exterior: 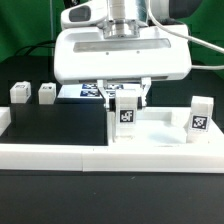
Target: Assemble square table
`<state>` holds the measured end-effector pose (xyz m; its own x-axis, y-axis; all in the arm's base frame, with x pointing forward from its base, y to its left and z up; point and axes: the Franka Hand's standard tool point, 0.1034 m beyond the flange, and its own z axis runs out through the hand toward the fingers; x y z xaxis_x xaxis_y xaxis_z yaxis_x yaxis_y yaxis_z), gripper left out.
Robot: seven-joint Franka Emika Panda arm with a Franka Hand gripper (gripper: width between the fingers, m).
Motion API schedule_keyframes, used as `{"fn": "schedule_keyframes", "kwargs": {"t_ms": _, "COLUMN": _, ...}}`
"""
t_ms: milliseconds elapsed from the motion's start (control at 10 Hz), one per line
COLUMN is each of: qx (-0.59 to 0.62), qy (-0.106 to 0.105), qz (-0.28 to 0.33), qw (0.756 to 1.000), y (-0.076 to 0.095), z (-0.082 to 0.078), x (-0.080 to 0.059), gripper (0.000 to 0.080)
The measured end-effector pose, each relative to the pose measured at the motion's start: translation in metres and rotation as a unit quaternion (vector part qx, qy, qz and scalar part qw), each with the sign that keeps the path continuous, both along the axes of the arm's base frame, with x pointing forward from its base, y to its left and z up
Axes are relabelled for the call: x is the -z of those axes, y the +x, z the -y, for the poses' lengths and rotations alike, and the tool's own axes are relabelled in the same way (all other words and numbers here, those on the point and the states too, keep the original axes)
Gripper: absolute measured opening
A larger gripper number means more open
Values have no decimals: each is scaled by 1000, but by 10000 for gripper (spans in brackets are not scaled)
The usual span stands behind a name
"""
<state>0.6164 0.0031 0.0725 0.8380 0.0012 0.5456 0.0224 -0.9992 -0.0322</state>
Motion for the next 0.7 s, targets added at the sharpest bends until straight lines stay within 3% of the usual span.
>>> {"fn": "schedule_keyframes", "kwargs": {"t_ms": 400, "qx": 2, "qy": -1, "qz": 8, "qw": 1000, "y": 3, "z": 0, "x": 0, "gripper": 290}}
{"fn": "schedule_keyframes", "kwargs": {"t_ms": 500, "qx": 1, "qy": 1, "qz": 2, "qw": 1000, "y": 1, "z": -1, "x": 2, "gripper": 373}}
{"fn": "schedule_keyframes", "kwargs": {"t_ms": 600, "qx": 1, "qy": 1, "qz": 2, "qw": 1000, "y": 1, "z": -1, "x": 2, "gripper": 373}}
{"fn": "schedule_keyframes", "kwargs": {"t_ms": 700, "qx": 1, "qy": 1, "qz": 1, "qw": 1000, "y": 1, "z": -1, "x": 3, "gripper": 555}}
